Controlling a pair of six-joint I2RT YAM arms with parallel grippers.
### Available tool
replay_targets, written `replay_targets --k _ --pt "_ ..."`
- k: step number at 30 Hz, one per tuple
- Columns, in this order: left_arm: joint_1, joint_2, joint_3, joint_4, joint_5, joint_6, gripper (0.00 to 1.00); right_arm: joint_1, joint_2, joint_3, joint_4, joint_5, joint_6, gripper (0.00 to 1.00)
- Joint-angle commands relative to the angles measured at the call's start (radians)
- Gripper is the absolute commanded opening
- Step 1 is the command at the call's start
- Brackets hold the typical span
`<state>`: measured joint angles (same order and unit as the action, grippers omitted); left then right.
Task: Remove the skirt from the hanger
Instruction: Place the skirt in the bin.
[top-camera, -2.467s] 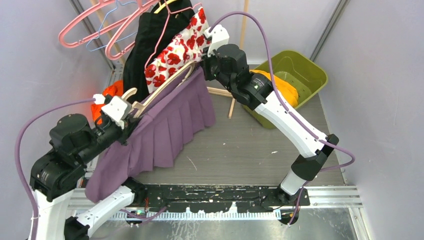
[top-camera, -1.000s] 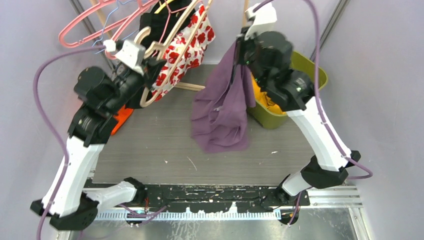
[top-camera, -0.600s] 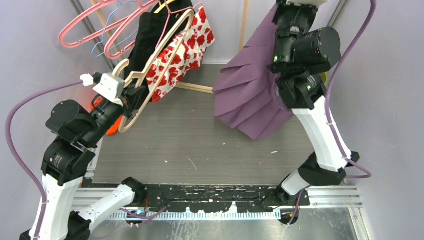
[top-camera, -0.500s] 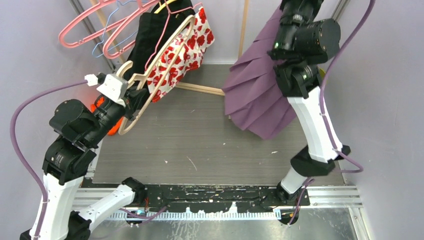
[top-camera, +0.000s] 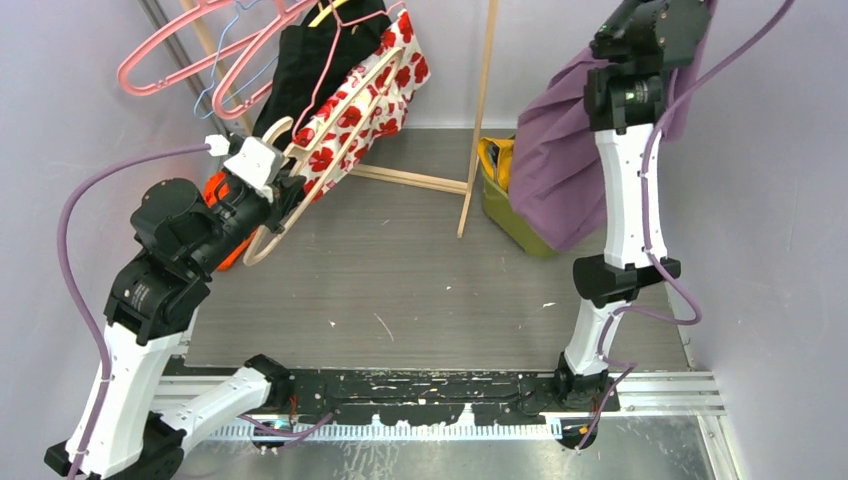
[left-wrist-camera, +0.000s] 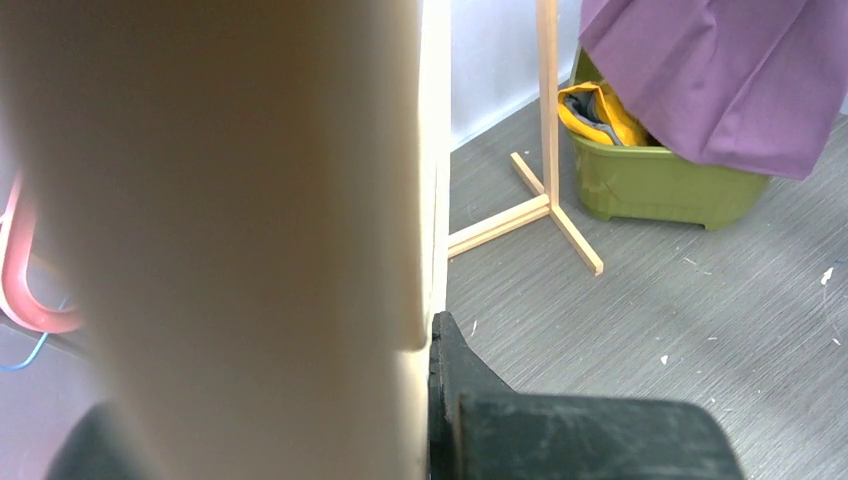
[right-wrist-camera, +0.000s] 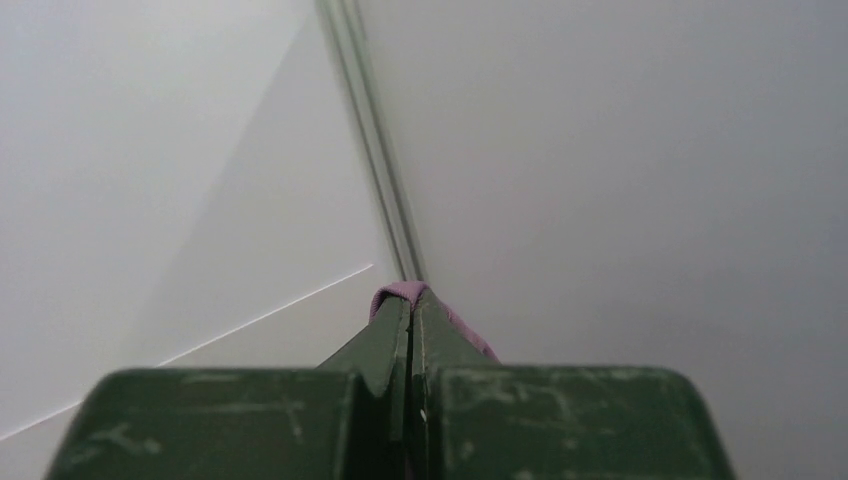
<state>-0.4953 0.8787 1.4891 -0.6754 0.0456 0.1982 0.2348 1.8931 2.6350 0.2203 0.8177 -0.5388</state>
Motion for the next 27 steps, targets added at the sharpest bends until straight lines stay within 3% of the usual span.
replay_targets --k 1,7,11,15,20,27 --pt "0.006 0.01 0.008 0.044 -0.005 0.037 0.0 -0.098 -0.015 0.043 0.076 -0.019 0.233 0.01" --pt "0.006 0.035 -0.009 0.076 0.003 0.032 0.0 -0.11 0.05 0.029 -0.071 -0.03 0.357 0.01" --pt "0.006 0.042 -0.016 0.085 0.002 0.021 0.0 -0.11 0.044 -0.125 -0.195 -0.074 0.507 0.01" --pt "0.006 0.046 -0.016 0.075 -0.013 0.02 0.0 -0.103 0.07 -0.169 -0.337 -0.117 0.632 0.01" --pt "0.006 0.053 -0.011 0.061 -0.02 0.021 0.0 -0.098 0.001 -0.377 -0.33 -0.158 0.723 0.01" --pt "0.006 0.075 -0.006 0.071 -0.005 0.015 0.0 -0.094 -0.075 -0.553 -0.449 -0.264 0.87 0.01"
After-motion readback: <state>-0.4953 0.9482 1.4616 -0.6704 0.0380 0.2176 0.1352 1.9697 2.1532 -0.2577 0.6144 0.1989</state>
